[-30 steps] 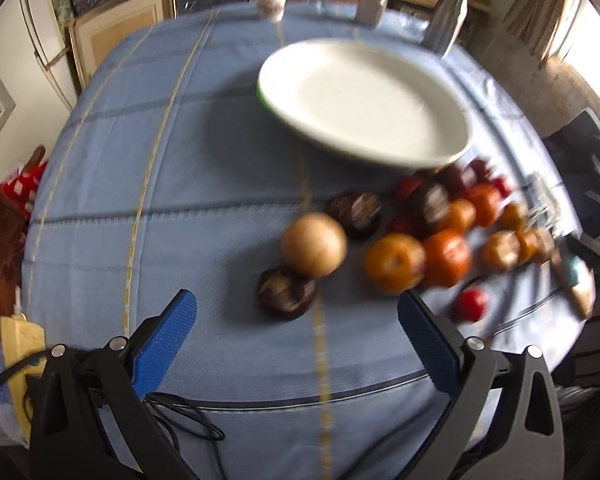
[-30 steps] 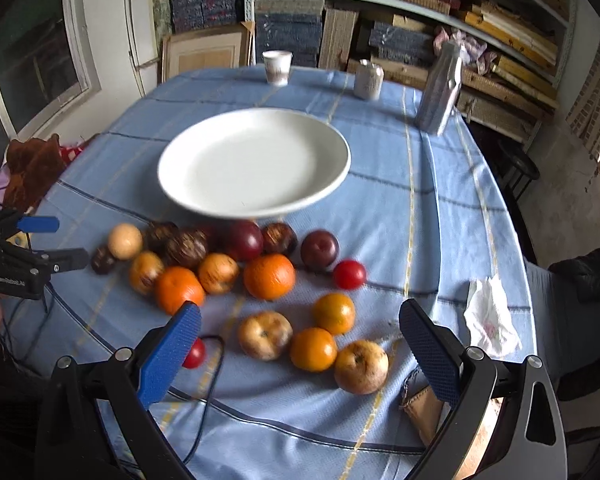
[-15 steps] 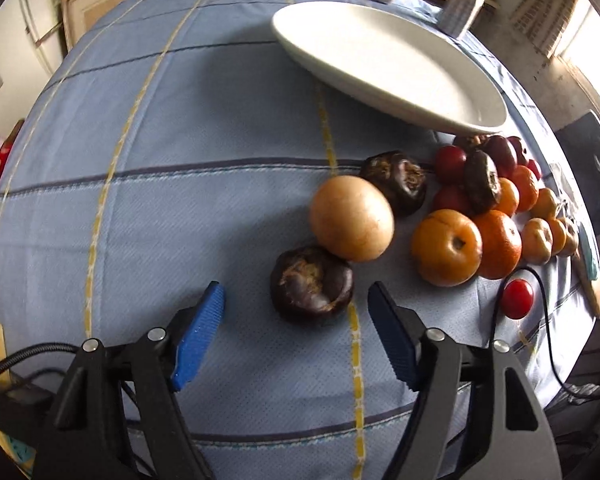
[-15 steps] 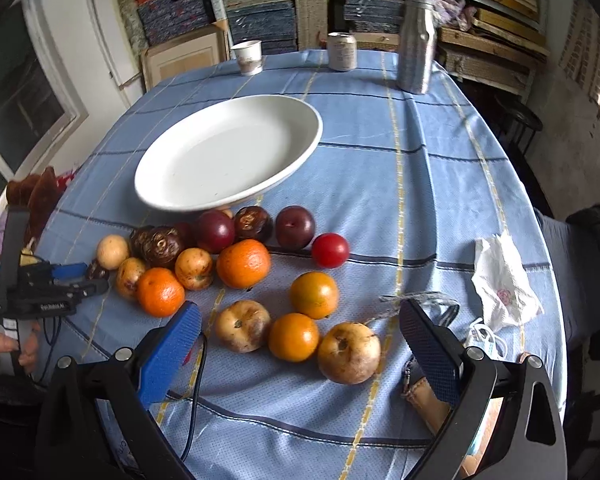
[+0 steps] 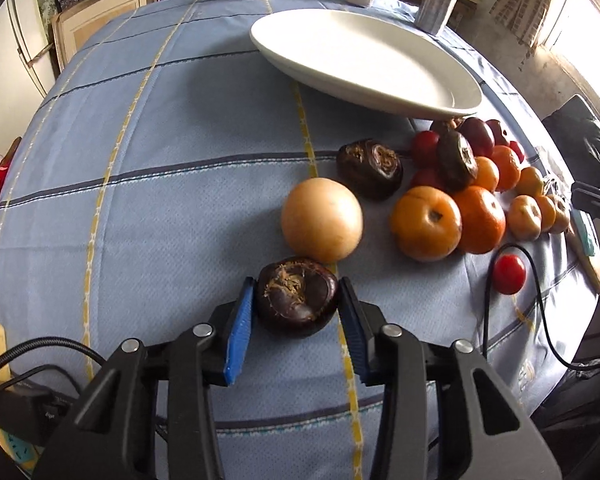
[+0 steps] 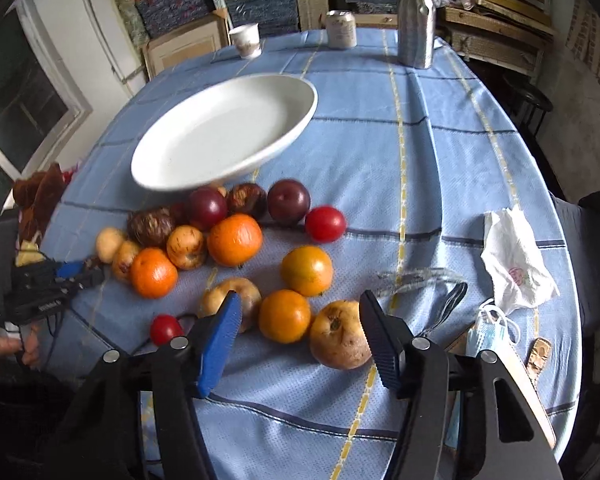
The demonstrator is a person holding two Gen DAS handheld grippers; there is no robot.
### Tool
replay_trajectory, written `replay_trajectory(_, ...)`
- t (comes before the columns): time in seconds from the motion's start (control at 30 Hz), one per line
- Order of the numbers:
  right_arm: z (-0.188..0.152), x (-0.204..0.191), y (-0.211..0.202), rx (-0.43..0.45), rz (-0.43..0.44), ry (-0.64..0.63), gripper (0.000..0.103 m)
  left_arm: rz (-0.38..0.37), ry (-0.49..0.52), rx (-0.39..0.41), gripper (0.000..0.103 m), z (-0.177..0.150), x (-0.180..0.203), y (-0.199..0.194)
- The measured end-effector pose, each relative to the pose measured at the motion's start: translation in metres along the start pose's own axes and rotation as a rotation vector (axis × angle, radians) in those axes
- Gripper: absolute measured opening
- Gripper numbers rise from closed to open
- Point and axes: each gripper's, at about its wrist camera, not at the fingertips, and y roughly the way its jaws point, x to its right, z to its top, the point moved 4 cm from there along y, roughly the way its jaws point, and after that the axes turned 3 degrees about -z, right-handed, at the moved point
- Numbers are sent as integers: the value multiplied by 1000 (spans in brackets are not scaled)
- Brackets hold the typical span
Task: Organize fruits
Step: 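Grasp a dark brown mangosteen with the left tool while the right tool grasps a brown speckled pear, then lower both fruits onto the white plate and open both tools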
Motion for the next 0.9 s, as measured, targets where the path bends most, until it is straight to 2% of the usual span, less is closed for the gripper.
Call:
replay_trajectory(0.13, -9, 7, 12, -12, -50, -36, 62, 5, -16, 12, 40, -2, -6, -9)
replay_trajectory(0.23, -10, 20, 14, -20, -33, 1, 61, 0, -29, 21, 40, -2, -8, -17)
replay_trajectory(0.33, -17, 26, 16, -26, -40, -28, 61, -1, -32, 34, 40, 0, -10, -24)
replay_trajectory(0.37, -20, 29, 17, -32, -43, -31, 59, -2, -34, 36, 40, 0, -10, -25)
replay_trajectory(0.47, -25, 36, 24, -47, -2, -10, 45, -4, -38, 38, 40, 3, -10, -26)
replay_trajectory(0.7, -27, 31, 31, -61, 26, -22, 44, -7, -36, 50, 40, 14, -8, -31)
replay_trajectory(0.77, -21, 32, 22, -44, 46, 4, 44, -32, -60, 62, 40, 25, -9, -36)
replay_trajectory(0.83, -4, 30, 6, 12, 65, 18, 44, -36, -59, 80, 40, 39, -8, -41)
replay_trajectory(0.9, 28, 22, -10, 87, 90, 10, 44, -42, -37, 110, 40, 61, -3, -46)
